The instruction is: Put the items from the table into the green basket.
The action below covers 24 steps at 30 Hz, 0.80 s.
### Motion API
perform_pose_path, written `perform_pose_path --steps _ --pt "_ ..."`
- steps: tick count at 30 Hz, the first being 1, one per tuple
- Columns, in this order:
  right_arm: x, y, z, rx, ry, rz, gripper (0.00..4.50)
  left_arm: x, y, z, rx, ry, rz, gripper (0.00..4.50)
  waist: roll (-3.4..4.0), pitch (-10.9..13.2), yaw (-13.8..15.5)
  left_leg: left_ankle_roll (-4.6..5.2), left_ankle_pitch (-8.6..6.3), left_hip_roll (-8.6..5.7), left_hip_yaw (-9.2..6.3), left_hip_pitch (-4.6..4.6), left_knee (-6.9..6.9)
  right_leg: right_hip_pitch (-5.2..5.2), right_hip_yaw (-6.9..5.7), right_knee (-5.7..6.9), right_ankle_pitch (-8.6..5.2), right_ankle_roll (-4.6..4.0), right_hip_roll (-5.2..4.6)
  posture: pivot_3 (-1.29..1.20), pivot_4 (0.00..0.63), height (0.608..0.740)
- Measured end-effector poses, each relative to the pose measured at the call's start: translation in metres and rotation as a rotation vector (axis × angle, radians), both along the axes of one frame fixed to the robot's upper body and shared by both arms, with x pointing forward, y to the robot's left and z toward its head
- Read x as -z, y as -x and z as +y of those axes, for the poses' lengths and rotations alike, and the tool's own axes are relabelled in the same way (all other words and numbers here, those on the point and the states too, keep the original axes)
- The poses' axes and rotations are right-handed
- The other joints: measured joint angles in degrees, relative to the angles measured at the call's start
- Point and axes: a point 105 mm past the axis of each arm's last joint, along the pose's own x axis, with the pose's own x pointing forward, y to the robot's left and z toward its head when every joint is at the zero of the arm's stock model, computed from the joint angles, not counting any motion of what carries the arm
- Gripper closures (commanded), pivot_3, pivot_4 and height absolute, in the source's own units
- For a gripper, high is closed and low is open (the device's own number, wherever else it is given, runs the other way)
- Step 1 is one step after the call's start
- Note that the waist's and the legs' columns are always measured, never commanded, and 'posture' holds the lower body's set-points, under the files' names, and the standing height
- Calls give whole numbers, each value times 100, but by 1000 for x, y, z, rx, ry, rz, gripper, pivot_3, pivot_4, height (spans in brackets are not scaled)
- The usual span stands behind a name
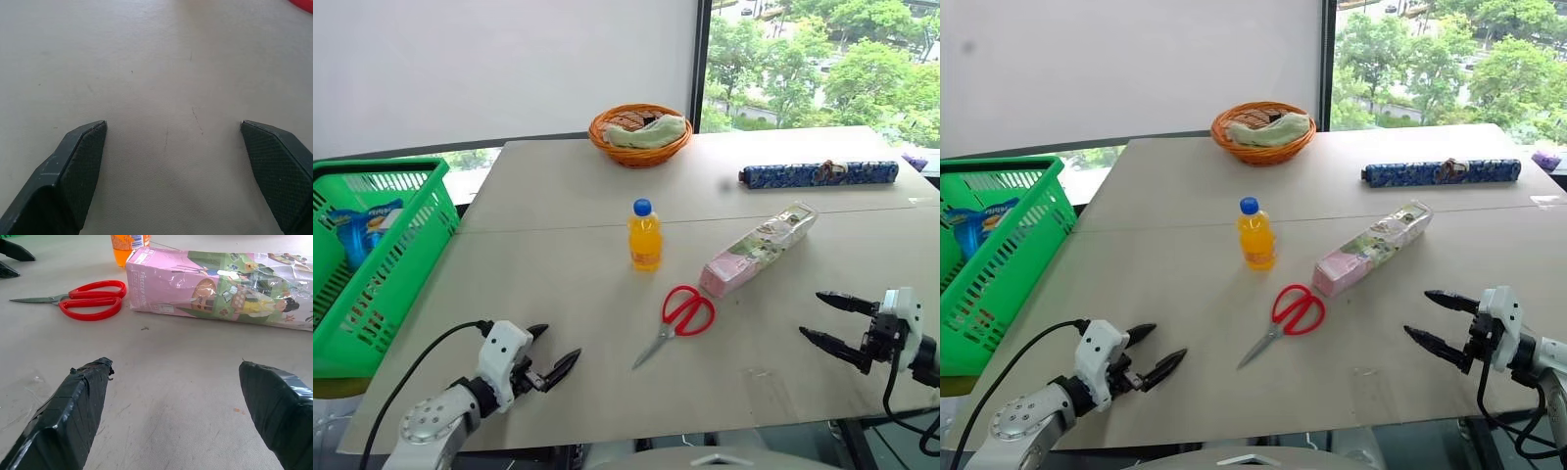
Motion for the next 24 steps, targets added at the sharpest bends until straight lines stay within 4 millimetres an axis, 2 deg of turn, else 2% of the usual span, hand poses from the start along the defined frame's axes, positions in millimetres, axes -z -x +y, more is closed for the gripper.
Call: perform_pose_path --steps 6,10,16,18,21,24 --pt "11 3 -2 15 -21 29 0 -4 6 -9 10 47 10 49 -11 10 2 1 0 0 1 -1 -3 2 0 -7 0 0 0 -112 0 740" --pt "12 4 -1 -2 -22 28 0 -6 9 -13 22 53 23 49 -10 15 9 0 0 -2 1 0 -3 2 0 -5 0 0 -1 -113 0 740" --pt "11 7 1 -16 -23 29 0 -18 0 -23 47 74 -7 49 -13 18 24 0 0 -2 1 -1 -3 3 0 -6 0 0 -2 -120 0 740" --pt "11 8 3 -24 -24 26 0 -22 -6 -29 67 81 -22 49 -12 18 24 0 0 -2 1 -1 -3 3 0 -6 1 0 -1 -134 7 740" --pt "5 12 12 -62 -24 5 0 -23 -28 -41 69 48 -44 49 -3 35 44 0 1 -2 1 0 1 6 -1 -4 1 0 -1 -156 21 740" --pt "-17 12 38 -149 -60 -53 0 -35 -61 -70 68 83 -91 49 -7 41 40 0 1 -2 1 0 6 11 -1 -4 3 2 -1 -174 16 740"
